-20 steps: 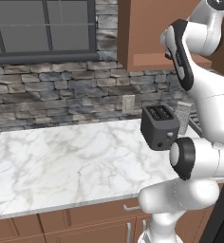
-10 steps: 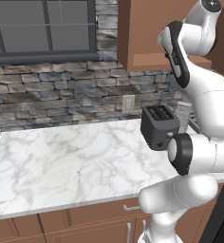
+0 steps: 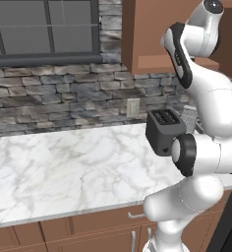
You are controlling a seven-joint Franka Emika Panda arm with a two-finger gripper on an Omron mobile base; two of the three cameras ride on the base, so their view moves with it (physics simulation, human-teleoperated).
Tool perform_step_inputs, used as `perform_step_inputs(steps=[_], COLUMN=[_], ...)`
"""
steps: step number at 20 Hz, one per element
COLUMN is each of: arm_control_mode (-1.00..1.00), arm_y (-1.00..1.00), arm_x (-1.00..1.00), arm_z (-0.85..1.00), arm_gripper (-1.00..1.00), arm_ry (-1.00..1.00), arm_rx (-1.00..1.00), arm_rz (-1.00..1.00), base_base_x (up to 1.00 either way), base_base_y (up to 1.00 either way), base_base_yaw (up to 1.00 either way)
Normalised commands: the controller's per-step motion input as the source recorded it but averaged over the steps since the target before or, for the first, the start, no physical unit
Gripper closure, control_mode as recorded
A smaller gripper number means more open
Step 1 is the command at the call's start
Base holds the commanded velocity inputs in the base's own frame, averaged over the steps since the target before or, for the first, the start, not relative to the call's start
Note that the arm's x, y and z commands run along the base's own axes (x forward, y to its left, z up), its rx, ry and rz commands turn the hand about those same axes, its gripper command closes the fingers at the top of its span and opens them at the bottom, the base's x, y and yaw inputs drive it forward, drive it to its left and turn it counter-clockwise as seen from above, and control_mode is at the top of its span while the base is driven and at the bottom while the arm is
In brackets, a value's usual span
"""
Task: Pick the honey bottle and jam from the counter and place them in the cabinets closest to them.
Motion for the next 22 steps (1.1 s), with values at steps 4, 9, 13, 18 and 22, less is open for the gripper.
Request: perform_step_inputs(steps=[4, 9, 13, 18, 22], arm_control_mode=[-1.00, -1.00, -1.00, -1.00, -1.00], arm_y=[0.00, 0.00, 0.00, 0.00, 0.00], arm_x=[0.20, 0.21, 0.19, 0.20, 0.23], arm_z=[-0.02, -0.01, 0.00, -0.02, -0.04], arm_gripper=[1.00, 1.00, 1.00, 1.00, 1.00], arm_ry=[0.02, 0.02, 0.04, 0.04, 0.02], arm_rx=[0.00, 0.00, 0.02, 0.01, 0.00], arm_rz=[0.00, 0.00, 0.00, 0.00, 0.00], base_base_x=[0.00, 0.00, 0.00, 0.00, 0.00], base_base_y=[0.00, 0.00, 0.00, 0.00, 0.00], base_base_yaw=[0.00, 0.00, 0.00, 0.00, 0.00])
